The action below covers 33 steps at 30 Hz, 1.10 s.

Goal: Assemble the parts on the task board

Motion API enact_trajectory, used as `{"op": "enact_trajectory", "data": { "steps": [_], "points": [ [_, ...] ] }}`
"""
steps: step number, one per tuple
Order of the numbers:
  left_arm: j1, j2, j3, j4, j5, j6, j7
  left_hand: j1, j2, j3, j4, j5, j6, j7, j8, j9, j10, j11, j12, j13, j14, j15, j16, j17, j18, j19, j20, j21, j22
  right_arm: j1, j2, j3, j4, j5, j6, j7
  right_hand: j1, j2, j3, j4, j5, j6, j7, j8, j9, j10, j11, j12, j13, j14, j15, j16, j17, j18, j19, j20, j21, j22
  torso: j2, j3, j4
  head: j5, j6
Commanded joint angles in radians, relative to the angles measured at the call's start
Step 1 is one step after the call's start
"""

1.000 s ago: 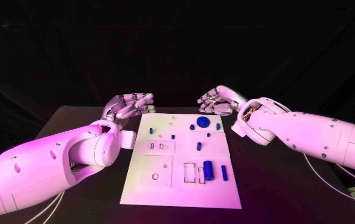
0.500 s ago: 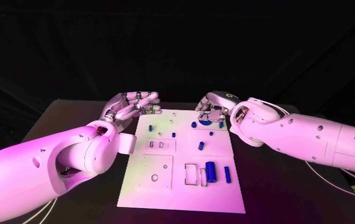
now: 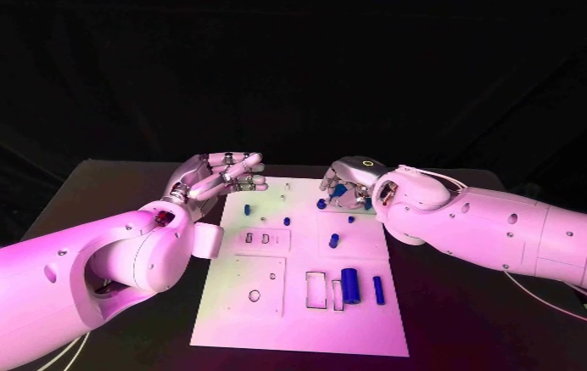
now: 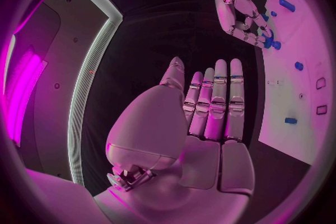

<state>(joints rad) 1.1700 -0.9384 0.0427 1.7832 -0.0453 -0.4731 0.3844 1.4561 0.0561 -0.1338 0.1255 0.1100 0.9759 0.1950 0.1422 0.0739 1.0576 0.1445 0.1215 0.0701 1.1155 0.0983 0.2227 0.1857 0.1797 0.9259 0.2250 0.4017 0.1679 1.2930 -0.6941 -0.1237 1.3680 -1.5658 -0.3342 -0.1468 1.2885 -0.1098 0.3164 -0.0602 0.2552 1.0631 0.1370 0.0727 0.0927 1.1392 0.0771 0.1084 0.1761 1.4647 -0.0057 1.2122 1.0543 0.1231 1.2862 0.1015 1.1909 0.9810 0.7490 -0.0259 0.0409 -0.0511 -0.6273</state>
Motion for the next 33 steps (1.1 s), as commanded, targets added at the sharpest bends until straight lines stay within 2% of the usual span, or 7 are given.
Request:
{"op": "enact_trajectory", "data": {
  "steps": [1,4,8,12,22,29,33],
  "points": [
    [0.003,0.000,0.001,0.005,-0.005,0.022,0.001,-0.005,-0.003,-0.007,0.000,0.000,-0.001,0.004,-0.003,-0.001,-0.001,0.007,-0.004,-0.001,-0.001,0.007,-0.007,0.001,0.004,0.008,-0.001,0.004,0.001,-0.001,0.003,0.000,-0.001,-0.046,0.053,-0.034,0.002,-0.012,0.002,0.007,0.007,-0.010,0.000,-0.005,0.001,-0.009,0.002,0.007,0.002,0.043,0.002,0.025,0.026,-0.021,0.012,-0.002,0.020,0.028,0.005,-0.0003,0.0025,-0.005,-0.001],
    [0.004,-0.001,0.001,0.006,-0.005,0.023,-0.001,-0.006,-0.003,-0.007,0.000,0.000,-0.001,0.005,-0.004,-0.001,-0.002,0.007,-0.005,-0.001,-0.002,0.008,-0.007,0.001,0.004,0.008,-0.001,0.004,0.001,-0.001,0.009,0.000,-0.002,-0.049,0.060,-0.040,0.002,-0.016,0.003,0.013,0.004,-0.012,0.001,-0.004,0.002,-0.015,0.003,0.009,0.005,0.044,0.003,0.045,0.048,-0.024,0.017,0.000,0.036,0.051,0.006,-0.0008,0.0024,-0.004,-0.001],
    [0.006,-0.004,0.001,0.006,-0.005,0.024,-0.005,-0.004,-0.002,-0.007,-0.002,0.000,-0.003,0.006,-0.007,-0.002,-0.004,0.008,-0.008,-0.001,-0.003,0.008,-0.010,0.002,0.004,0.008,-0.002,0.005,0.002,-0.002,0.014,0.000,-0.006,-0.051,0.064,-0.043,0.004,-0.017,0.004,0.017,0.003,-0.013,0.001,-0.004,0.002,-0.015,0.003,0.012,0.006,0.044,0.003,0.059,0.062,-0.026,0.021,0.001,0.047,0.067,0.007,-0.0011,0.0044,-0.013,-0.002],
    [0.008,-0.008,0.001,0.008,-0.005,0.023,-0.008,-0.003,-0.001,-0.007,-0.003,0.000,-0.003,0.006,-0.007,-0.002,-0.005,0.009,-0.009,-0.001,-0.003,0.009,-0.011,0.003,0.003,0.008,-0.002,0.006,0.002,-0.002,0.021,0.000,-0.013,-0.053,0.070,-0.046,0.004,-0.017,0.005,0.019,0.003,-0.013,0.001,-0.004,0.003,-0.015,0.003,0.014,0.008,0.045,0.003,0.067,0.071,-0.027,0.025,0.001,0.055,0.078,0.010,-0.0030,0.0037,-0.012,-0.002],
    [0.014,-0.013,0.001,0.010,-0.005,0.018,-0.012,-0.001,-0.001,-0.006,-0.005,0.000,-0.004,0.007,-0.010,-0.002,-0.006,0.010,-0.012,-0.001,-0.005,0.010,-0.014,0.004,0.003,0.007,-0.002,0.007,0.002,-0.003,0.034,0.000,-0.027,-0.053,0.082,-0.048,0.005,-0.015,0.010,0.029,0.007,-0.008,0.001,-0.001,0.005,-0.007,0.002,0.026,0.013,0.044,0.003,0.082,0.084,-0.029,0.028,0.002,0.070,0.099,0.013,-0.0031,0.0086,-0.010,-0.007],
    [0.016,-0.015,0.001,0.010,-0.005,0.015,-0.013,0.000,0.000,-0.006,-0.007,0.000,-0.004,0.008,-0.011,-0.002,-0.006,0.011,-0.014,-0.001,-0.009,0.011,-0.018,0.004,0.002,0.005,-0.001,0.007,0.002,-0.004,0.041,-0.001,-0.037,-0.052,0.091,-0.048,0.007,-0.010,0.015,0.035,0.010,0.001,0.002,0.003,0.008,-0.003,0.001,0.033,0.016,0.044,0.002,0.091,0.093,-0.031,0.030,0.002,0.079,0.111,0.017,-0.0041,0.0159,-0.012,-0.008],
    [0.017,-0.017,0.001,0.011,-0.005,0.015,-0.014,0.000,0.000,-0.006,-0.007,0.000,-0.004,0.008,-0.011,-0.002,-0.006,0.011,-0.014,-0.001,-0.009,0.011,-0.018,0.004,0.002,0.005,-0.001,0.007,0.002,-0.005,0.045,-0.001,-0.042,-0.052,0.097,-0.048,0.009,-0.008,0.019,0.036,0.011,0.006,0.002,0.005,0.009,-0.002,0.000,0.036,0.018,0.044,0.002,0.095,0.097,-0.031,0.031,0.002,0.082,0.116,0.018,-0.0050,0.0146,-0.011,-0.009]
  ]
}}
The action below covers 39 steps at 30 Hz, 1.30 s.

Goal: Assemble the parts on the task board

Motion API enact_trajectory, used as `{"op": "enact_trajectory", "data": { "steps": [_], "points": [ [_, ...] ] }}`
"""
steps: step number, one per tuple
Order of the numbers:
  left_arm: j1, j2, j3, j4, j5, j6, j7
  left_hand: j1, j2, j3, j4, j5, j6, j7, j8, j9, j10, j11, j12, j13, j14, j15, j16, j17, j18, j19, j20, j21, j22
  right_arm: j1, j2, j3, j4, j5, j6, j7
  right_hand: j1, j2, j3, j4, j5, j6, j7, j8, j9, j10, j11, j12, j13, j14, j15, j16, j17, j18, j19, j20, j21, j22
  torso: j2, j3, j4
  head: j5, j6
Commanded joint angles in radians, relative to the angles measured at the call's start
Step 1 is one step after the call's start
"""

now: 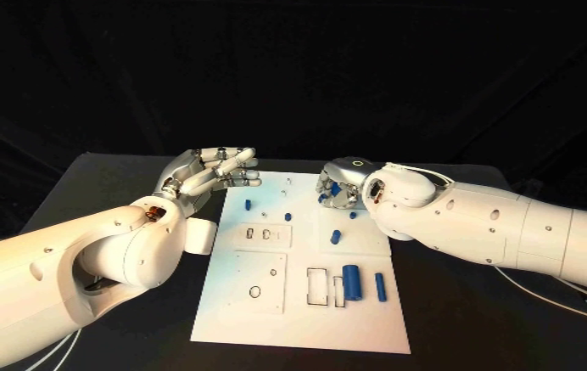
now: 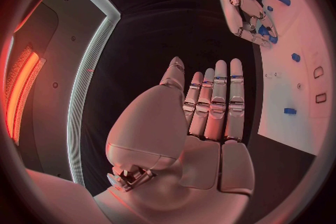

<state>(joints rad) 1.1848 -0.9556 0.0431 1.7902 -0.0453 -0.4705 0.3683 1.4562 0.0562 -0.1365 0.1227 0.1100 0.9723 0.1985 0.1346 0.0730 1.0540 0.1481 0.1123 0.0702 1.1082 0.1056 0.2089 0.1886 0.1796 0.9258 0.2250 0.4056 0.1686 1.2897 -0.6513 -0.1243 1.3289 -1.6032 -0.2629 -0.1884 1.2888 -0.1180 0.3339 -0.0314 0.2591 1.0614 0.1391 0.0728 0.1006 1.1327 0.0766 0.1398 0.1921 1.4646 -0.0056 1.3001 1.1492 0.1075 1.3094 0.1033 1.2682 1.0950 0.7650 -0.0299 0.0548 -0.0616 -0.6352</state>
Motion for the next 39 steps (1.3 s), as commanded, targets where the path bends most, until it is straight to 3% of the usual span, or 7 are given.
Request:
{"op": "enact_trajectory", "data": {
  "steps": [1,12,16,26,29,31,39],
  "points": [
    [0.003,0.000,0.001,0.004,-0.005,0.013,0.002,0.000,0.000,-0.003,-0.004,0.000,0.000,0.005,-0.003,-0.001,-0.002,0.007,-0.005,-0.001,-0.001,0.004,-0.004,0.001,0.003,0.005,-0.001,0.003,0.002,-0.002,0.003,0.000,-0.005,-0.014,0.027,-0.006,0.009,0.001,0.002,0.008,0.007,0.009,0.000,0.005,0.002,0.005,0.001,0.006,0.002,0.044,0.002,0.008,0.003,-0.016,0.008,0.000,0.005,0.003,0.003,-0.0011,0.0009,0.000,-0.002],
    [0.006,-0.003,0.001,0.005,-0.005,0.013,0.001,-0.001,0.001,-0.003,-0.004,0.000,-0.001,0.006,-0.005,-0.001,-0.003,0.008,-0.007,-0.001,-0.003,0.005,-0.006,0.002,0.002,0.004,-0.001,0.003,0.001,-0.003,0.003,0.000,-0.004,-0.013,0.002,-0.013,0.038,0.025,0.027,0.007,-0.003,0.069,-0.017,0.033,0.022,0.046,-0.016,0.039,0.019,0.043,-0.011,0.027,0.020,-0.020,0.018,-0.008,0.030,0.040,0.004,-0.0016,0.0034,-0.002,-0.005],
    [0.006,-0.004,0.001,0.005,-0.005,0.013,0.000,-0.001,0.001,-0.003,-0.004,0.000,-0.001,0.006,-0.005,-0.001,-0.003,0.008,-0.007,-0.001,-0.003,0.005,-0.006,0.002,0.002,0.004,-0.001,0.003,0.001,-0.004,-0.001,0.000,0.003,-0.015,-0.050,-0.018,0.064,0.043,0.048,-0.005,-0.014,0.094,-0.024,0.045,0.035,0.061,-0.025,0.050,0.026,0.045,-0.018,0.037,0.030,-0.024,0.030,-0.016,0.049,0.069,0.006,-0.0017,0.0036,-0.001,-0.004],
    [0.007,-0.007,0.001,0.002,-0.002,0.016,-0.001,-0.004,0.004,-0.003,-0.003,0.000,-0.003,0.008,-0.008,-0.002,-0.006,0.010,-0.011,-0.001,-0.005,0.006,-0.010,0.003,0.002,0.001,-0.001,0.004,0.002,0.001,-0.001,0.002,0.032,-0.008,-0.188,-0.019,0.068,0.038,0.061,-0.012,-0.014,0.094,-0.018,0.045,0.047,0.047,-0.021,0.045,0.027,0.042,-0.016,0.035,0.022,-0.040,0.072,-0.018,0.100,0.147,0.006,-0.0042,0.0043,-0.001,0.007],
    [0.007,-0.010,0.001,-0.001,0.006,0.018,-0.001,-0.008,0.004,-0.005,-0.002,0.000,-0.005,0.011,-0.011,-0.002,-0.009,0.012,-0.015,-0.001,-0.007,0.008,-0.014,0.005,0.002,-0.002,0.000,0.004,0.001,0.004,0.022,0.002,0.021,-0.002,-0.239,-0.021,0.067,0.036,0.064,-0.013,-0.016,0.094,-0.016,0.045,0.050,0.043,-0.019,0.043,0.027,0.040,-0.014,0.033,0.018,-0.041,0.075,-0.017,0.105,0.154,0.006,-0.0044,0.0025,0.002,0.012],
    [0.008,-0.010,0.001,-0.003,0.010,0.018,0.000,-0.008,0.004,-0.005,-0.001,0.000,-0.005,0.011,-0.011,-0.002,-0.009,0.012,-0.015,-0.001,-0.007,0.008,-0.014,0.005,0.002,-0.002,0.000,0.004,0.001,0.006,0.039,0.003,0.009,0.002,-0.262,-0.023,0.069,0.036,0.067,-0.015,-0.015,0.094,-0.016,0.045,0.052,0.045,-0.019,0.044,0.027,0.040,-0.014,0.033,0.018,-0.041,0.076,-0.017,0.106,0.156,0.008,-0.0044,0.0069,-0.004,0.014],
    [0.009,-0.008,0.001,-0.006,0.016,0.018,0.000,-0.008,0.004,-0.005,-0.002,0.000,-0.006,0.011,-0.012,-0.002,-0.009,0.012,-0.015,-0.001,-0.007,0.008,-0.015,0.005,0.002,-0.002,0.000,0.004,0.001,0.010,0.112,0.003,-0.066,0.021,-0.302,-0.019,0.071,0.035,0.070,-0.017,-0.014,0.093,-0.015,0.045,0.054,0.047,-0.019,0.046,0.028,0.040,-0.014,0.034,0.019,-0.041,0.076,-0.016,0.108,0.158,0.010,-0.0049,0.0105,-0.006,0.015]
  ]
}}
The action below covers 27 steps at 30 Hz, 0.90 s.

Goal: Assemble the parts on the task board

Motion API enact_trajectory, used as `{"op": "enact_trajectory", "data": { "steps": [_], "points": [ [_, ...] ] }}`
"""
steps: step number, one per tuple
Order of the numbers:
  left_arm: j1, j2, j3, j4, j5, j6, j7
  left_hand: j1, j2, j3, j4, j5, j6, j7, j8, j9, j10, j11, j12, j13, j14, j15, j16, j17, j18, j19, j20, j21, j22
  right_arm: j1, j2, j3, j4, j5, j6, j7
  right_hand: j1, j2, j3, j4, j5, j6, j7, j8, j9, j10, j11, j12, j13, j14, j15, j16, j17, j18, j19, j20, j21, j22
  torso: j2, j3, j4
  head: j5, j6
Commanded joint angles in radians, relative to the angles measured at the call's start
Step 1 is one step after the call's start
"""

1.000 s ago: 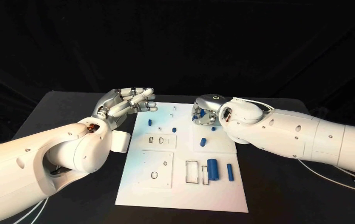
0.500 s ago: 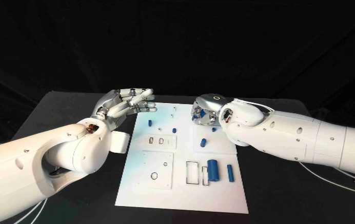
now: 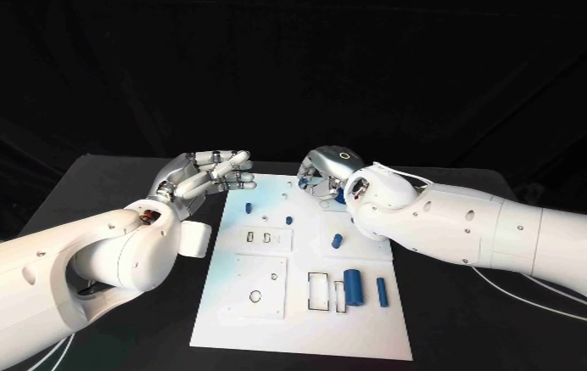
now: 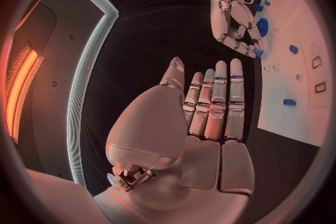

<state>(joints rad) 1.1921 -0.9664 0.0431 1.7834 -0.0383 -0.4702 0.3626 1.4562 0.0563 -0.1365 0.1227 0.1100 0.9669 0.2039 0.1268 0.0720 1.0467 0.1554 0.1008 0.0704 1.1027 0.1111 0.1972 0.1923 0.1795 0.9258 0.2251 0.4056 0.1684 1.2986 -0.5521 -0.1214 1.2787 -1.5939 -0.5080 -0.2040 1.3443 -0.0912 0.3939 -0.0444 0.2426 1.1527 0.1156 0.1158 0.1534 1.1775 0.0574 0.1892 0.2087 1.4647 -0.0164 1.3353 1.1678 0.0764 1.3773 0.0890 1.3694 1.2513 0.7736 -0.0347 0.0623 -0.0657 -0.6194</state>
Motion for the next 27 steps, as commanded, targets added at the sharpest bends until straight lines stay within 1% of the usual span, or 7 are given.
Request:
{"op": "enact_trajectory", "data": {
  "steps": [1,3,9,18,21,24,27],
  "points": [
    [0.002,0.003,0.001,0.001,0.009,0.018,0.006,-0.008,0.004,-0.005,-0.002,0.000,0.000,0.006,-0.004,-0.001,-0.001,0.005,-0.004,-0.001,-0.002,0.003,-0.003,0.001,0.002,-0.002,0.000,0.004,0.002,0.001,0.019,0.000,-0.023,0.014,-0.057,-0.002,0.016,0.008,0.010,-0.004,0.002,0.001,0.009,0.002,0.001,0.002,0.000,-0.004,0.012,0.040,-0.003,-0.001,0.000,-0.010,0.008,-0.002,0.006,0.001,0.002,-0.0005,0.0044,-0.002,-0.001],
    [0.002,0.005,0.001,0.000,0.009,0.018,0.006,-0.008,0.004,-0.005,-0.002,0.000,0.000,0.006,-0.004,-0.001,-0.002,0.005,-0.004,-0.001,-0.002,0.003,-0.003,0.001,0.002,-0.002,0.001,0.004,0.002,0.001,0.036,0.000,-0.040,0.025,-0.054,0.007,0.016,0.008,0.012,-0.004,0.003,0.001,0.009,0.001,0.001,0.003,0.000,-0.003,0.012,0.040,-0.003,0.000,0.001,-0.010,0.009,-0.002,0.008,0.003,0.002,-0.0005,0.0031,0.002,-0.001],
    [0.002,0.009,0.001,-0.002,0.010,0.017,0.005,-0.009,0.003,-0.006,-0.003,0.000,-0.004,0.009,-0.008,-0.002,-0.006,0.008,-0.008,-0.001,-0.004,0.005,-0.007,0.003,0.002,-0.005,0.002,0.004,0.002,-0.004,0.071,0.000,-0.083,0.044,-0.035,0.030,0.015,0.008,0.013,-0.004,0.005,-0.001,0.010,0.001,0.002,0.003,0.001,-0.003,0.012,0.040,-0.003,0.000,0.002,-0.010,0.009,-0.002,0.008,0.004,0.005,-0.0026,0.0104,-0.001,-0.002],
    [0.003,0.012,0.001,-0.001,0.010,0.018,0.005,-0.009,0.003,-0.006,-0.004,0.000,-0.005,0.010,-0.008,-0.002,-0.007,0.008,-0.009,-0.001,-0.004,0.005,-0.007,0.003,0.002,-0.006,0.002,0.004,0.002,-0.011,0.106,-0.001,-0.143,0.059,-0.023,0.046,0.014,0.007,0.013,-0.004,0.007,-0.001,0.010,0.000,0.003,0.003,0.001,-0.003,0.012,0.040,-0.003,0.000,0.000,-0.010,0.008,-0.002,0.007,0.003,0.005,-0.0034,0.0103,0.002,0.000],
    [0.003,0.014,0.001,-0.001,0.010,0.018,0.005,-0.009,0.003,-0.006,-0.004,0.000,-0.005,0.010,-0.008,-0.002,-0.007,0.008,-0.009,-0.001,-0.004,0.005,-0.007,0.003,0.002,-0.006,0.002,0.004,0.002,-0.014,0.112,-0.001,-0.153,0.062,-0.018,0.050,0.013,0.007,0.013,-0.004,0.007,-0.002,0.010,0.000,0.003,0.003,0.001,-0.003,0.012,0.040,-0.003,0.000,0.000,-0.010,0.007,-0.001,0.007,0.002,0.005,-0.0036,0.0124,0.003,-0.001],
    [0.003,0.014,0.001,-0.001,0.010,0.017,0.004,-0.009,0.003,-0.006,-0.004,0.000,-0.005,0.010,-0.008,-0.002,-0.007,0.008,-0.009,-0.001,-0.004,0.005,-0.007,0.003,0.002,-0.006,0.002,0.004,0.002,-0.015,0.115,-0.001,-0.158,0.064,-0.011,0.051,0.013,0.007,0.014,-0.004,0.008,-0.002,0.011,0.000,0.004,0.003,0.002,-0.003,0.013,0.040,-0.003,0.000,0.000,-0.010,0.006,-0.001,0.007,0.001,0.006,-0.0020,0.0081,0.012,-0.003],
    [0.003,0.014,0.001,-0.002,0.010,0.017,0.003,-0.009,0.003,-0.006,-0.004,0.000,-0.005,0.010,-0.008,-0.002,-0.007,0.008,-0.009,-0.001,-0.004,0.005,-0.007,0.003,0.002,-0.006,0.002,0.004,0.002,-0.016,0.115,-0.001,-0.160,0.065,-0.006,0.051,0.013,0.007,0.014,-0.004,0.008,-0.002,0.011,0.000,0.004,0.003,0.002,-0.003,0.013,0.040,-0.003,0.000,0.000,-0.009,0.006,-0.001,0.007,0.001,0.006,-0.0032,0.0074,0.011,-0.004]
  ]
}}
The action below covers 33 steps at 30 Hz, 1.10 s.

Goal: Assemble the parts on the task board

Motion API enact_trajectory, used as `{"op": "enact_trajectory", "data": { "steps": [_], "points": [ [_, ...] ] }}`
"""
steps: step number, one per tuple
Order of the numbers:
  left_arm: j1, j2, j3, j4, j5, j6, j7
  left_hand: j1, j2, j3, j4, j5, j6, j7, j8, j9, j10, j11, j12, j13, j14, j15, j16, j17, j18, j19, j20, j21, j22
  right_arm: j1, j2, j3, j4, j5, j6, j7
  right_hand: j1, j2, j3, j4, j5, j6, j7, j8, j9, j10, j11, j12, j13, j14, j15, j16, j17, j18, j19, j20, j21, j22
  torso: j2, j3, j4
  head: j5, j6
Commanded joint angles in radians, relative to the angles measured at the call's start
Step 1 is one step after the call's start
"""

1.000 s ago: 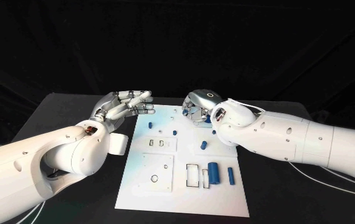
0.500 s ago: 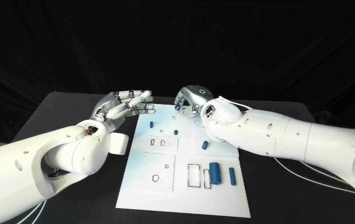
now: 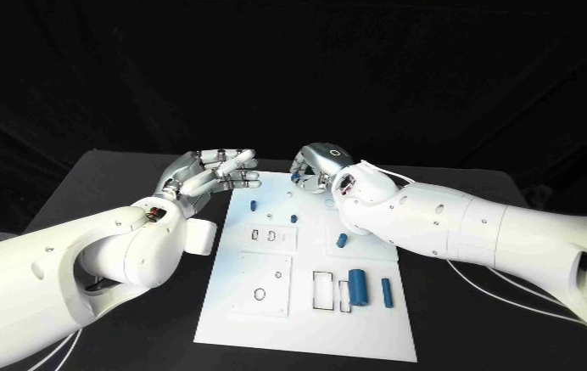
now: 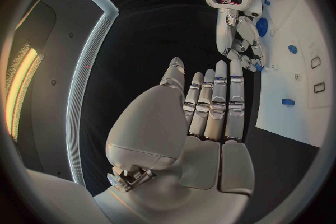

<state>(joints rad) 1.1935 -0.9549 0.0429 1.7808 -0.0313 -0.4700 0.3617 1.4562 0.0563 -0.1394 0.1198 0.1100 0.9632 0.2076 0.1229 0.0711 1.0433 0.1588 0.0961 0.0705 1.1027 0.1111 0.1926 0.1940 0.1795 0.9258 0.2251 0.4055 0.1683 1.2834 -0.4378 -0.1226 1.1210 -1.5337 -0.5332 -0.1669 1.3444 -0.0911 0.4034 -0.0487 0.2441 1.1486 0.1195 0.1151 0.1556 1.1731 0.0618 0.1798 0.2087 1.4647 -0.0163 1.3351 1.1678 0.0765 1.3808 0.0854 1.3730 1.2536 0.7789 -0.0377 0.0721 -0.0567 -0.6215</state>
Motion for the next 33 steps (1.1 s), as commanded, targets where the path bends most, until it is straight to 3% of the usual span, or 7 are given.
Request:
{"op": "enact_trajectory", "data": {
  "steps": [1,10,19,25,33],
  "points": [
    [0.002,0.002,0.001,0.001,0.003,0.017,0.004,-0.008,0.003,-0.003,-0.001,0.000,-0.002,0.007,-0.005,-0.001,-0.004,0.005,-0.005,-0.001,-0.005,0.005,-0.004,0.002,0.002,-0.006,0.002,0.005,0.002,-0.001,0.000,0.000,-0.003,0.005,0.021,0.014,0.013,0.007,0.004,0.001,0.006,0.002,0.007,0.001,0.002,0.007,-0.003,0.007,0.013,0.040,-0.003,0.000,0.000,-0.010,0.003,0.002,0.003,-0.001,0.000,-0.0006,-0.0028,0.002,-0.002],
    [0.004,0.002,0.001,0.001,0.003,0.018,0.003,-0.008,0.003,-0.003,-0.001,0.000,-0.002,0.007,-0.005,-0.001,-0.004,0.005,-0.005,-0.001,-0.005,0.005,-0.004,0.002,0.002,-0.006,0.002,0.005,0.002,-0.002,0.002,-0.001,-0.004,0.005,0.038,0.016,0.009,0.005,0.004,0.002,0.007,0.002,0.007,0.001,0.003,0.008,-0.003,0.008,0.013,0.039,-0.002,-0.001,-0.002,-0.009,0.002,0.003,0.003,-0.001,0.002,0.0006,-0.0013,0.002,0.000],
    [0.004,0.004,0.001,-0.001,0.003,0.018,0.003,-0.008,0.003,-0.003,-0.001,0.000,-0.002,0.007,-0.005,-0.001,-0.004,0.005,-0.005,-0.001,-0.005,0.005,-0.004,0.002,0.002,-0.006,0.002,0.005,0.002,-0.002,0.010,-0.001,-0.013,0.014,0.046,0.016,0.000,0.001,0.004,0.006,0.005,-0.012,0.010,-0.007,0.005,-0.001,0.001,0.004,0.013,0.037,0.000,-0.003,-0.008,-0.008,-0.003,0.005,0.000,-0.005,0.002,-0.0006,-0.0009,0.002,-0.001],
    [0.005,0.004,0.001,0.000,0.003,0.019,0.002,-0.008,0.003,-0.003,-0.002,0.000,-0.003,0.007,-0.006,-0.001,-0.005,0.006,-0.006,-0.001,-0.005,0.006,-0.005,0.003,0.002,-0.007,0.002,0.005,0.002,-0.002,0.015,-0.001,-0.020,0.029,0.056,0.016,-0.021,-0.015,0.019,0.017,-0.009,-0.077,0.034,-0.049,-0.001,-0.075,0.027,-0.038,-0.010,0.023,0.021,-0.034,-0.058,-0.001,-0.032,0.019,-0.024,-0.039,0.003,-0.0007,-0.0005,0.001,0.000],
    [0.005,0.004,0.001,0.000,0.003,0.023,0.003,-0.008,0.004,-0.003,-0.003,0.000,-0.003,0.007,-0.007,-0.001,-0.005,0.006,-0.007,-0.001,-0.006,0.006,-0.005,0.003,0.002,-0.008,0.003,0.005,0.002,-0.001,0.017,-0.002,-0.024,0.035,0.064,0.010,-0.042,-0.046,0.012,0.027,-0.039,-0.143,0.046,-0.054,-0.008,-0.145,0.047,-0.063,-0.035,0.004,0.039,-0.080,-0.129,0.022,-0.102,0.038,-0.095,-0.136,0.003,-0.0017,0.0000,0.001,0.001]
  ]
}}
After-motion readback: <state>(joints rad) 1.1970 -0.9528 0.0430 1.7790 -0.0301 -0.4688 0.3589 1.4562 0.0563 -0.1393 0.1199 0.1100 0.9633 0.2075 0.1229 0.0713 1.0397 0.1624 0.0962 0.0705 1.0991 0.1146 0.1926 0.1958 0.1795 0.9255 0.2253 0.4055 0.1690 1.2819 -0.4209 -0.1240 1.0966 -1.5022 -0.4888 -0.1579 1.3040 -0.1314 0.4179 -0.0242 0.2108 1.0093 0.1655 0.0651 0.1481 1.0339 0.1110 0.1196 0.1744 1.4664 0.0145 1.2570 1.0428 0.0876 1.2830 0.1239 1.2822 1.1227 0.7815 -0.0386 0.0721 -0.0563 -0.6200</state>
